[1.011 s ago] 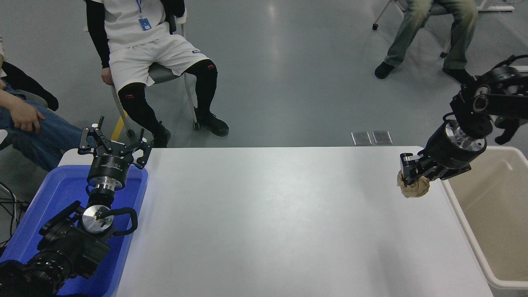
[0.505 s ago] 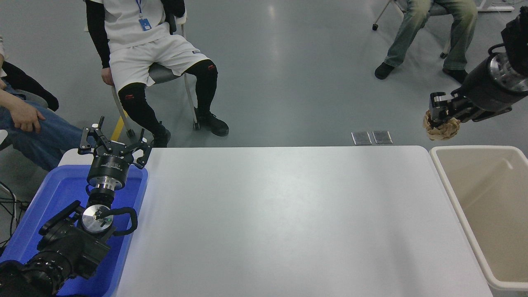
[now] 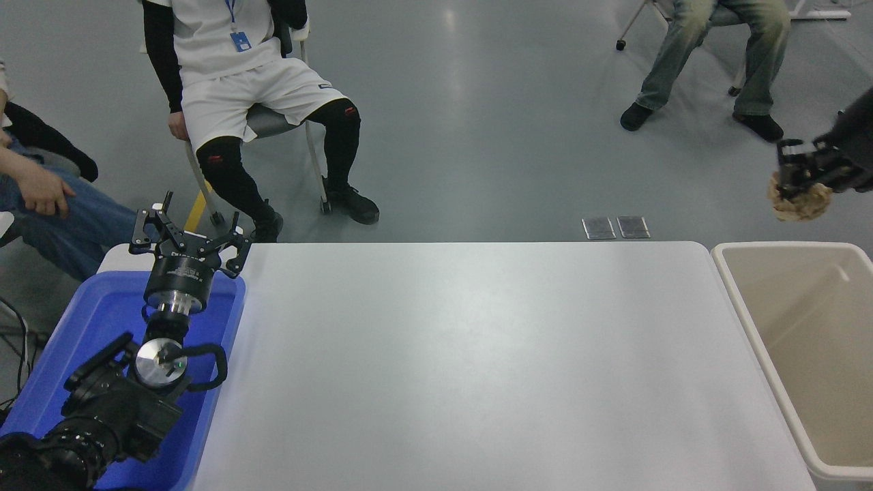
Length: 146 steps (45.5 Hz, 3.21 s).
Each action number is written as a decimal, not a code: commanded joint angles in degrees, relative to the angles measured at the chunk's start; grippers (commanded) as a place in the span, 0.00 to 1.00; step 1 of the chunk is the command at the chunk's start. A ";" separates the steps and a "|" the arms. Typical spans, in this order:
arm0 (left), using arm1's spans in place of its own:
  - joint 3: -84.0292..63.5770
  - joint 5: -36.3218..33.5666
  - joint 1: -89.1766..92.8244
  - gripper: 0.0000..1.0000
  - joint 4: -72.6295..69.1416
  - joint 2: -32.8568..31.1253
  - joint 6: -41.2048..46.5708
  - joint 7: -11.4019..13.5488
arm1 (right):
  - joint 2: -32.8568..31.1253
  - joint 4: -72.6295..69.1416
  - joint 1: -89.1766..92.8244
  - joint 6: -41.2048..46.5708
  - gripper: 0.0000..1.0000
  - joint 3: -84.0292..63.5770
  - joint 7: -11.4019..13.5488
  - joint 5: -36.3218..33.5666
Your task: Pick up paper ball place in dustbin
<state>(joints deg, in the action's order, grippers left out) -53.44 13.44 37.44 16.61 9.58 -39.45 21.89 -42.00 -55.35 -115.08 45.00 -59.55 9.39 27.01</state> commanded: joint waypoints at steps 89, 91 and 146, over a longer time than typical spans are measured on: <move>-0.09 0.00 0.00 0.99 0.00 0.00 0.08 0.08 | 11.59 43.39 74.12 -50.01 0.00 52.51 -0.34 -10.04; -0.09 0.00 0.00 0.99 0.00 0.00 0.08 0.08 | 11.85 43.83 74.39 -50.01 0.00 52.43 -0.43 -11.36; -0.09 0.00 0.00 0.99 0.00 0.00 -0.01 0.08 | 11.94 44.80 71.14 -51.77 0.99 51.55 -0.34 -12.51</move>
<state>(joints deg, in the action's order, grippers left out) -53.51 13.45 37.44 16.61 9.58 -39.40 21.97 -30.06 -10.26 -41.84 -6.78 -8.02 9.02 14.51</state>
